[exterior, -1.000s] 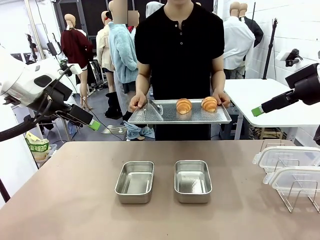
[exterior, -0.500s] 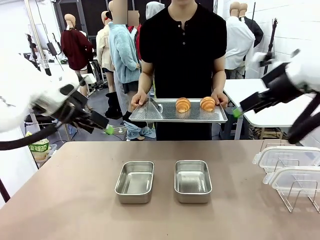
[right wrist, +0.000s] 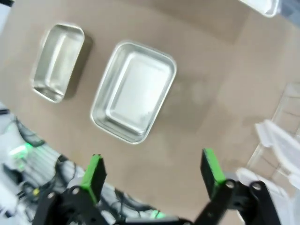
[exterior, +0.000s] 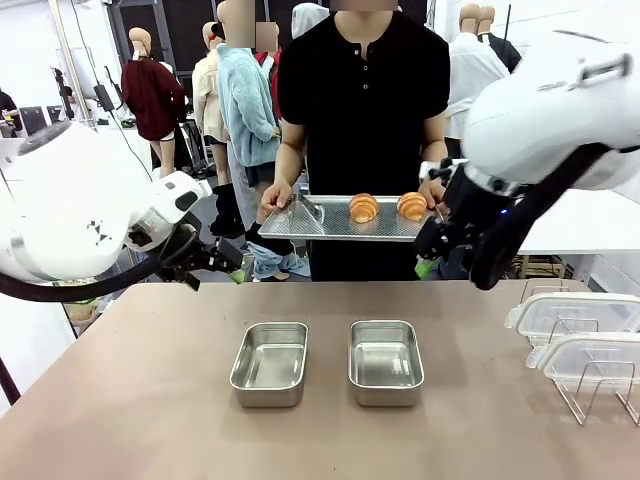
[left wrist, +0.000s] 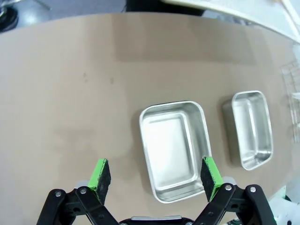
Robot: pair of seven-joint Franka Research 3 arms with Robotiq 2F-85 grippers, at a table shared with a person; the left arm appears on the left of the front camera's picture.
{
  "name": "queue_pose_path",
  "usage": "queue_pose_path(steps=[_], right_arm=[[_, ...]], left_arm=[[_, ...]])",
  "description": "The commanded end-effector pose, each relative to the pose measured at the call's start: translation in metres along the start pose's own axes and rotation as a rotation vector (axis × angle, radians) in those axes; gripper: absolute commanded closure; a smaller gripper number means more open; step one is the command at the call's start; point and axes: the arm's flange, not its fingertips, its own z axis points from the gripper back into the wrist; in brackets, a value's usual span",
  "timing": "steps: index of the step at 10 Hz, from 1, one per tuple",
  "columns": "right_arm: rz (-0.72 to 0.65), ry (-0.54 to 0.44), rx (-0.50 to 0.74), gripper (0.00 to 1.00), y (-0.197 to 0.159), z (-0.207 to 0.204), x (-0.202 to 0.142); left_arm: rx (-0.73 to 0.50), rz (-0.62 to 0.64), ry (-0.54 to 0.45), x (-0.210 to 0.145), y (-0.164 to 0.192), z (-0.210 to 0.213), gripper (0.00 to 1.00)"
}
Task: Place the bread in airtight containers.
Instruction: Lift both Airtight Container.
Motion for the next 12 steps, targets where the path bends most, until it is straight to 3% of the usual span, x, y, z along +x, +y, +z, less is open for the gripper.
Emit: queue_pose_path(steps=[1, 5, 8, 10, 12], right_arm=[[0.003, 0.093, -0.019, 0.00, 0.006, -0.019, 0.028], [-0.066, 0.227, -0.121, 0.00, 0.008, -0.056, 0.036], [-0.117, 0.239, -0.174, 0.00, 0.002, -0.069, 0.033], [-0.151, 0.207, -0.182, 0.00, -0.004, -0.077, 0.036], [-0.151, 0.194, -0.177, 0.00, -0.005, -0.083, 0.036]], left_arm=[[0.099, 0.091, 0.104, 0.004, -0.007, -0.015, 0.00], [0.185, 0.266, 0.352, -0.002, -0.004, -0.039, 0.00], [0.166, 0.261, 0.366, -0.002, -0.003, -0.043, 0.00], [0.231, 0.230, 0.414, -0.004, 0.001, -0.048, 0.00], [0.229, 0.122, 0.418, -0.008, -0.002, -0.057, 0.00]])
